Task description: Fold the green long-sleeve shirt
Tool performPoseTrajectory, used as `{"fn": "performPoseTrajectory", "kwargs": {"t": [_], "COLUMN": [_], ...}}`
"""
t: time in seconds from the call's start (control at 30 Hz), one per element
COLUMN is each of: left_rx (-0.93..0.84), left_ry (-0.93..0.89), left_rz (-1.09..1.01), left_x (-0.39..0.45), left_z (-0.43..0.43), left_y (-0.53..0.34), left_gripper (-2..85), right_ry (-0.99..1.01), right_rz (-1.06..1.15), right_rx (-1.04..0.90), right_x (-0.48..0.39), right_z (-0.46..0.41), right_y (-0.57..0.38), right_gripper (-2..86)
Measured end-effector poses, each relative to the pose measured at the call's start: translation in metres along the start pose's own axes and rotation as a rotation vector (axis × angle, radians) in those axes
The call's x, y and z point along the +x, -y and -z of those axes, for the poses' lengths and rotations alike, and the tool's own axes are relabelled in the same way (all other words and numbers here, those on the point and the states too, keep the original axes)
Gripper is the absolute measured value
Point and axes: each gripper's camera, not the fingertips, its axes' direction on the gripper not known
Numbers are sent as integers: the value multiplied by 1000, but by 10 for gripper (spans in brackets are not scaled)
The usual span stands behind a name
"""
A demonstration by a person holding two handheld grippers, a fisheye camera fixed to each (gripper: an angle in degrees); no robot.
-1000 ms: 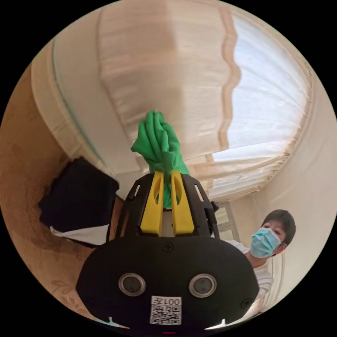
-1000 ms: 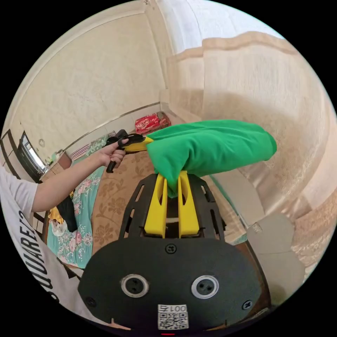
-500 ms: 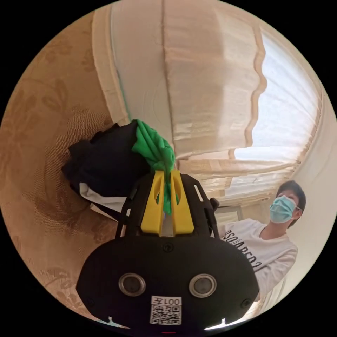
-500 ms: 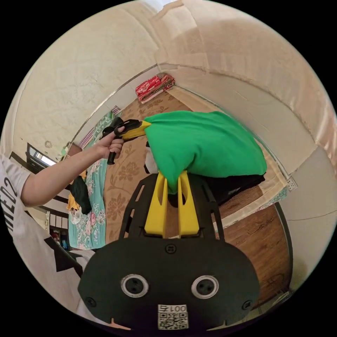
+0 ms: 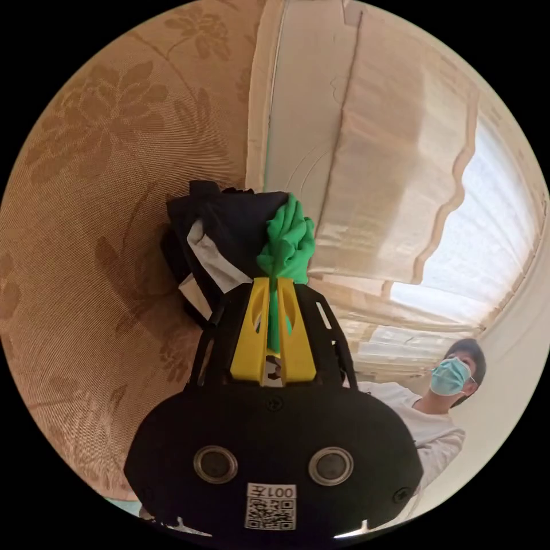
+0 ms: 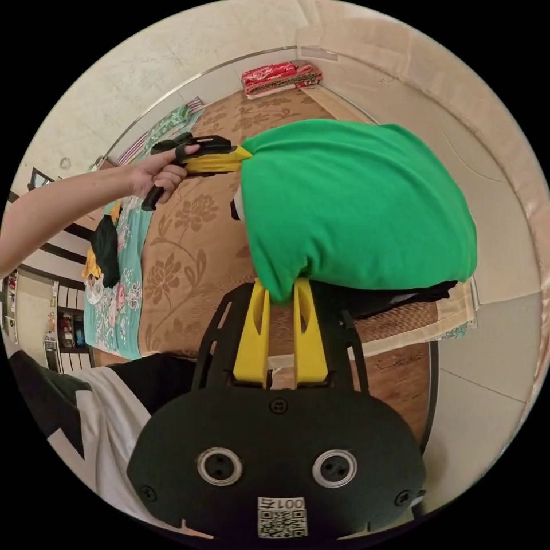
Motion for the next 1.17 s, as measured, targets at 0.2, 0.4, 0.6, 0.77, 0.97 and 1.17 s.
{"fn": "performPoseTrajectory", "kwargs": {"t": [0.2, 0.4, 0.6, 0.77, 0.97, 1.17], "left_rx": [101, 228, 233, 499, 781, 981], "left_ry": [-5, 138, 766, 1335, 1549, 1334], "left_rz": [-23, -181, -525, -560, -342, -158], "left_x": [22, 100, 232, 318, 349, 328], "left_z": [-29, -29, -56, -83, -68, 14], "left_y": [-70, -181, -366, -565, -765, -935], "left_gripper": [6, -8, -9, -9, -10, -10], "right_ry": [122, -238, -639, -518, -247, -262], "right_rz": [58, 167, 308, 474, 710, 613], "right_rx": [-68, -12, 321, 435, 548, 644], "right_x": [5, -29, -112, -200, -325, -438], "right_z": [30, 85, 135, 154, 171, 186], "right_y": [-35, -69, -50, -12, 21, 15], "right_gripper": [55, 15, 3, 2, 11, 38]}}
